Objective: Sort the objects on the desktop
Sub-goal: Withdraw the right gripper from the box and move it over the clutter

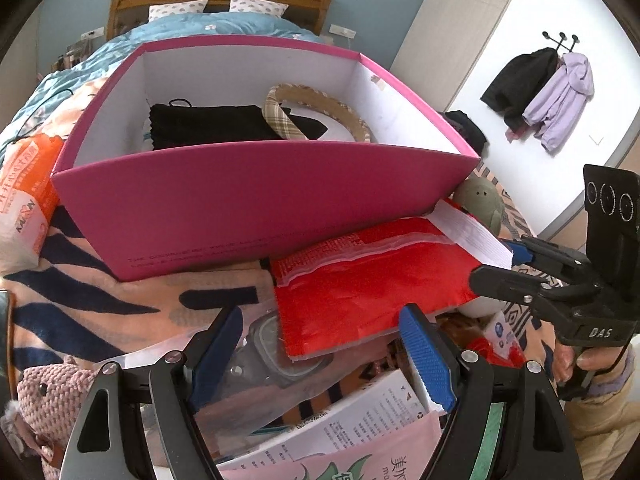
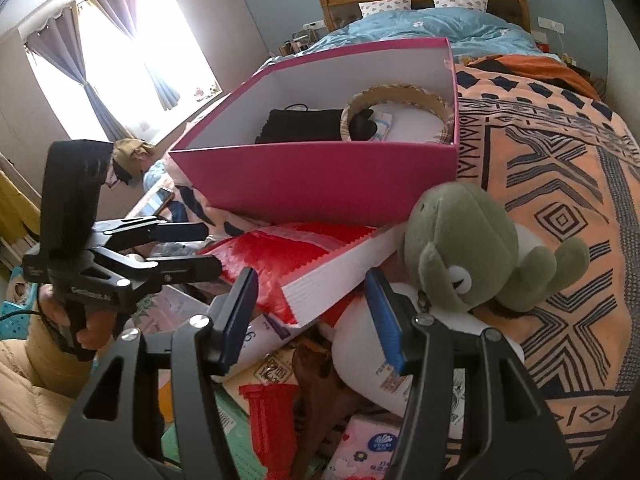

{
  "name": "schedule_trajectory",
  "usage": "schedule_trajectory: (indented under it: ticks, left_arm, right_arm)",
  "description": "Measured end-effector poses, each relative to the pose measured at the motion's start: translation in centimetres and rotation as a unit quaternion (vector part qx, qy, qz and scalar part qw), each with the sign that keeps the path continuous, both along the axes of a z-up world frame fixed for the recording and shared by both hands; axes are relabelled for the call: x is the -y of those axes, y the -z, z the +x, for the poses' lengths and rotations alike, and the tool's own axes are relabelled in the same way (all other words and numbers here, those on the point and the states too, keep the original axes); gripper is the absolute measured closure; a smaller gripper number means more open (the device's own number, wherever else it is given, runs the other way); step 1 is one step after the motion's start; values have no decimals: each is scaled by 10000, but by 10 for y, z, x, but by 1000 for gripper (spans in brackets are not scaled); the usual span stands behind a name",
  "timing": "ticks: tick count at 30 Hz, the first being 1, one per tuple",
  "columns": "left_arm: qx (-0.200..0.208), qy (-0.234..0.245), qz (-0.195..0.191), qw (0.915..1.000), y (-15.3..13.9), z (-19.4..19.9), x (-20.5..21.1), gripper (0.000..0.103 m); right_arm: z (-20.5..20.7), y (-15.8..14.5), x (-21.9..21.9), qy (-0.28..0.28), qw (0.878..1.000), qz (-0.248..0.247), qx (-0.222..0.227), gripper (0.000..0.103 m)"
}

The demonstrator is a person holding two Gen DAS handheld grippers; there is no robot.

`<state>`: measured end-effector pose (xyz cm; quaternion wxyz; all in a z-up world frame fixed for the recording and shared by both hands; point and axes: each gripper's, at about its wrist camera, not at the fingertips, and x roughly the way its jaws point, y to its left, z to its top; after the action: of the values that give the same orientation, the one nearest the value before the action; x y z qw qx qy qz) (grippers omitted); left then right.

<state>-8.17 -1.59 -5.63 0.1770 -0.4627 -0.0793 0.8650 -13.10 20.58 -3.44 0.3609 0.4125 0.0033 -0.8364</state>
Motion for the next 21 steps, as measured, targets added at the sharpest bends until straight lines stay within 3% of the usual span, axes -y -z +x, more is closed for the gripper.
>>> schedule_trajectory:
  ticks: [5,7,13,15,21]
  left_arm:
    - [-1,48,-71,10000,0,0,-3,21]
    - [0,67,-88,9999,1,0,-4,21]
    - [26,94,-62,9999,2,-2,-3,20]
    - [29,119,-66,9999,2,-3,-3,21]
    - [20,337,42,9994,-3,2,-9,21]
  right_arm:
    - [-5,7,2,214,9994,266,-77,48]
    - [-6,11,0,257,9992,298,-38,58]
    - [-7,15,-6,288,9993,255,10,70]
    - [-6,15,-6,240,9994,247,-27,81]
    - [2,9,-8,32,9999,46,-148,82]
